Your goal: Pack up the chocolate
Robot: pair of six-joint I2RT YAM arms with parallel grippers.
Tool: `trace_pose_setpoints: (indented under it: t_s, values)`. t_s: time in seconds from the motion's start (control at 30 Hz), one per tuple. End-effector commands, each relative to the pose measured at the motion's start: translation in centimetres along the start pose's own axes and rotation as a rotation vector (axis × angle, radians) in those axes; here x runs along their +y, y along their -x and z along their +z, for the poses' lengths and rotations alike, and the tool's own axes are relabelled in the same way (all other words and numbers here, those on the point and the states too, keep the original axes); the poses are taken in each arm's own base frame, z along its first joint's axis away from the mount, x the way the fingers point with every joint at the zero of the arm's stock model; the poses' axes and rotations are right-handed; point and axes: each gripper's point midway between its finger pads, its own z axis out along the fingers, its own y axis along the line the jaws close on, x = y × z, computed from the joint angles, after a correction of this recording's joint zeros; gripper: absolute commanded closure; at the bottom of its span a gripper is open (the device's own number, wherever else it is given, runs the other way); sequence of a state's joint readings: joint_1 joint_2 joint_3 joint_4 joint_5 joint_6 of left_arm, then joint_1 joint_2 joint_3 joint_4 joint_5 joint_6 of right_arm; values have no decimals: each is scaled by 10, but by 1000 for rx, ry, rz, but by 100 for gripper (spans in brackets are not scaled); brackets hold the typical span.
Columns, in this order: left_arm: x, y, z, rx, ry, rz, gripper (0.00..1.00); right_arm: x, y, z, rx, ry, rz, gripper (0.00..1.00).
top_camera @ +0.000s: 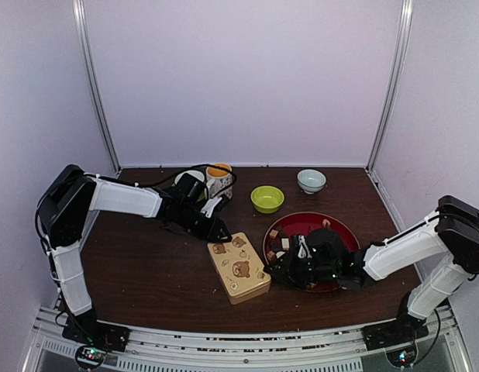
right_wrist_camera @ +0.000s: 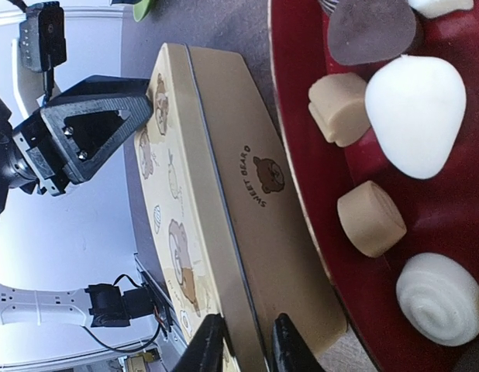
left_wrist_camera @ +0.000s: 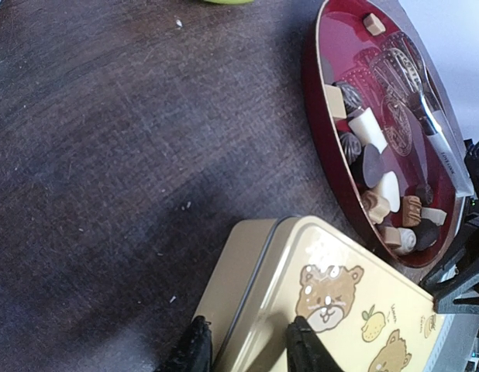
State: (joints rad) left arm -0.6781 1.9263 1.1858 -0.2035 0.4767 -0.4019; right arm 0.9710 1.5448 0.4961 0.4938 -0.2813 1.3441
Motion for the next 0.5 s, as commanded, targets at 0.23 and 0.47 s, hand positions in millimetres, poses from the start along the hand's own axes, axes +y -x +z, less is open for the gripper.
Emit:
trace_pose_setpoints:
  t_s: [0.23, 0.47]
  values:
    - [8, -38, 11, 119, 43, -29, 66, -28, -15, -16, 72, -192, -91, 58]
    - [9, -39, 9, 121, 48, -30, 65, -24, -28, -7, 141, -188, -96, 56]
